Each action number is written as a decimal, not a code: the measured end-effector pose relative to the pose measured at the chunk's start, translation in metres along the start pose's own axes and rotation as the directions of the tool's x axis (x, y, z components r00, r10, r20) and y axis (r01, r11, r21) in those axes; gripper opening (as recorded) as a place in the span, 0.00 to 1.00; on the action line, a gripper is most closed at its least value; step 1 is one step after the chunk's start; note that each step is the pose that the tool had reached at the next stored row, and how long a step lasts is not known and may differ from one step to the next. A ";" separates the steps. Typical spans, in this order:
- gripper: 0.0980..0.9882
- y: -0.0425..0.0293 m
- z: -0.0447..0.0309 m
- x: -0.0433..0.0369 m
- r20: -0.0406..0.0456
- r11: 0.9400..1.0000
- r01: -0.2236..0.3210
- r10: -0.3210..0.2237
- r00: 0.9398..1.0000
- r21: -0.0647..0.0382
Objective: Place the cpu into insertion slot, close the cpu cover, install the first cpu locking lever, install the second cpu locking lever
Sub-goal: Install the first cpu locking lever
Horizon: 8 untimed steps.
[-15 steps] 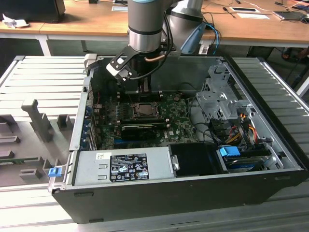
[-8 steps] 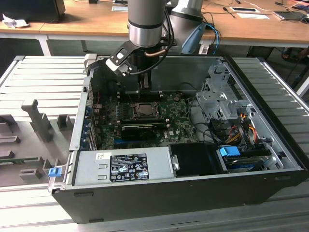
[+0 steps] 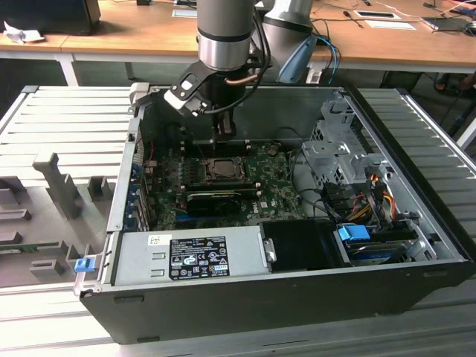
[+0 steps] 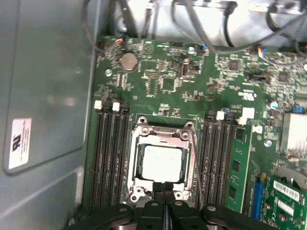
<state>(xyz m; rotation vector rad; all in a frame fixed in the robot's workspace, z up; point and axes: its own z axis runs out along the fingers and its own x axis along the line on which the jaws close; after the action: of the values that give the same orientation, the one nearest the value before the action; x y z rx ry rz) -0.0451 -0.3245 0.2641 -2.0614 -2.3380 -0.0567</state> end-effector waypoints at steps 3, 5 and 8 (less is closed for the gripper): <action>0.01 0.0000 0.0003 0.0000 0.001 0.999 0.032 -0.032 0.999 0.002; 0.01 0.0000 0.0004 0.0000 0.001 0.999 0.044 -0.044 0.999 0.002; 0.01 0.0000 0.0004 0.0000 0.001 0.997 0.074 -0.074 0.997 0.003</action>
<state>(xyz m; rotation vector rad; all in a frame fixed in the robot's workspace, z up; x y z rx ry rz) -0.0452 -0.3245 0.2637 -1.9735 -2.4125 -0.0535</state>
